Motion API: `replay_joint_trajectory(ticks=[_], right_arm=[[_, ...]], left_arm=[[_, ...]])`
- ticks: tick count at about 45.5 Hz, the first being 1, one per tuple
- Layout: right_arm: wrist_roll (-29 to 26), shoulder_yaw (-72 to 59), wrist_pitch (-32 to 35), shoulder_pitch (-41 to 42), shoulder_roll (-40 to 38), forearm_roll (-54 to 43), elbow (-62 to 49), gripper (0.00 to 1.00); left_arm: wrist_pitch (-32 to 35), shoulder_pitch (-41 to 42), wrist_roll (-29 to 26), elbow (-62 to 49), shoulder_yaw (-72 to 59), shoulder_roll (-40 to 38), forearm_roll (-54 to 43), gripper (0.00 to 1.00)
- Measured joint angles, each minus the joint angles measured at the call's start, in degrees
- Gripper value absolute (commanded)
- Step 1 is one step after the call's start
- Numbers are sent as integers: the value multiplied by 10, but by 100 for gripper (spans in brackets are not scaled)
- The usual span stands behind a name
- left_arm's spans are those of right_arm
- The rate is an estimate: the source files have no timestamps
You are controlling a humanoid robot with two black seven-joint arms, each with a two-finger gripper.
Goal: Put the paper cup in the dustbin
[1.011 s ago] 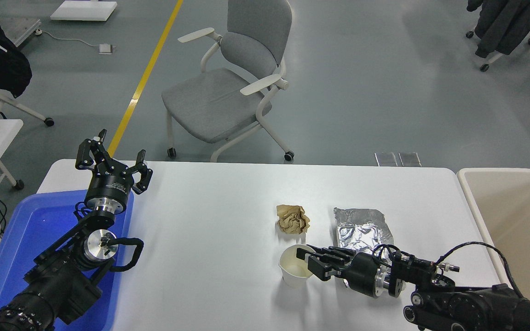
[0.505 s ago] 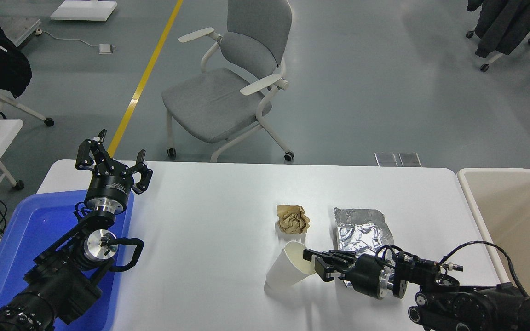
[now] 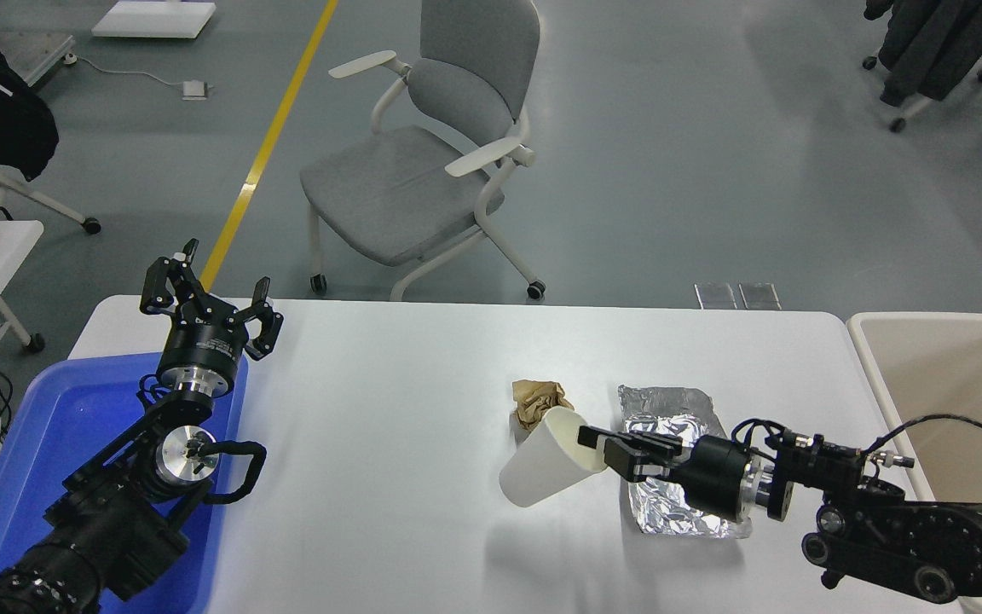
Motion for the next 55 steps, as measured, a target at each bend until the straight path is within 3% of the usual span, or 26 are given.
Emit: replay_joint_trajectory(ticks=[15,29,44,55], right_arm=[[-7,2,42,94,-132,87,97,0],[-12,43,114,152,-262,177,116,0],[-17,70,200,181,-378,276,44,0],[-18,64,219,151,-403,340,-88,0]], left_arm=[[0,0,0,0,0,0,0,100],[0,1,0,0,0,0,0,100],[0,1,0,0,0,0,0,100],[0,1,0,0,0,1,0,100]])
